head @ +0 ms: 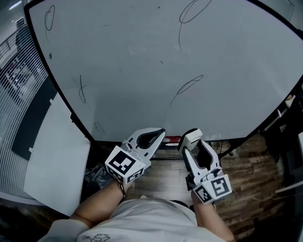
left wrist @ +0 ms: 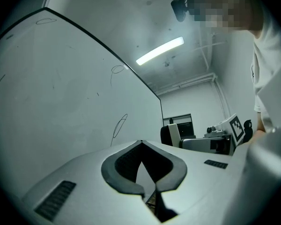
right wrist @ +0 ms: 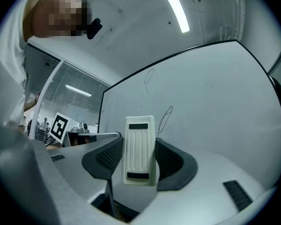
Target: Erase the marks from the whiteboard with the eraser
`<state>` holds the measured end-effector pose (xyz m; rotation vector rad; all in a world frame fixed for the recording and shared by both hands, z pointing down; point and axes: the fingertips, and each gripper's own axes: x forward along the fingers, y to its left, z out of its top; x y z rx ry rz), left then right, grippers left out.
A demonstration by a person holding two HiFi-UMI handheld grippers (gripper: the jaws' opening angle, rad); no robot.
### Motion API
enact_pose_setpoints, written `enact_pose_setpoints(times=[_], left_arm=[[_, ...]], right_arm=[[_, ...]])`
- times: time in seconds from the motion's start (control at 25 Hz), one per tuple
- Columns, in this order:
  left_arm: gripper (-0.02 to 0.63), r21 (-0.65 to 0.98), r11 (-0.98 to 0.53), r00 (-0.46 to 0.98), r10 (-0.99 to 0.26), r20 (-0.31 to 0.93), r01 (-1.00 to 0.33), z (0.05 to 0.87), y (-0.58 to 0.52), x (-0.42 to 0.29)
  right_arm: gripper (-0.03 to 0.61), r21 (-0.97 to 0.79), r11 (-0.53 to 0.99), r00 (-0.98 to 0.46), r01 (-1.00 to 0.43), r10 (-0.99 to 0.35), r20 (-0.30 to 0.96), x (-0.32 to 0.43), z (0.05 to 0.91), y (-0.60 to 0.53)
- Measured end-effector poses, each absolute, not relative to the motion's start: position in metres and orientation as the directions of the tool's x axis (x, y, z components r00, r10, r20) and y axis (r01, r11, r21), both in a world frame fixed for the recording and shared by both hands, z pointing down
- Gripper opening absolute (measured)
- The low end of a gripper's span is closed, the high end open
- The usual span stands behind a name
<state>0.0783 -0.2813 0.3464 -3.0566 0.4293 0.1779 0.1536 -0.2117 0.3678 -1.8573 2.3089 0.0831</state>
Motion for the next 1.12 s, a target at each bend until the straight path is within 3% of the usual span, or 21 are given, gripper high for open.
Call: enact_pose_setpoints(times=[0.32,0.84,1.12], left_arm=[[0.006,-0.043,-0.946,0.944,-0.316,-0.090,-0.321,0.349,-0.324,0.114],[0.006,-0.054,-0.924,0.921,-0.371,-0.117,-0.379,0.334,-0.361,0.135],[0.006,-0.049,-0.916,0.912,-0.389,-0.127,-0.398,0.332,-0.367,0.131]], right_arm=[[0.230,-0.013,0.249,-0.242,-0.968,-0.951,-0.194,0.204,0.343,-0.266],[0.230,0.306,0.167,-0.258,-0.937,-0.922,-0.289,0.272,0.233,-0.320],[0.230,0.381,0.125,-0.258,-0.916,-0.910,-0.323,0.278,0.195,-0.332]])
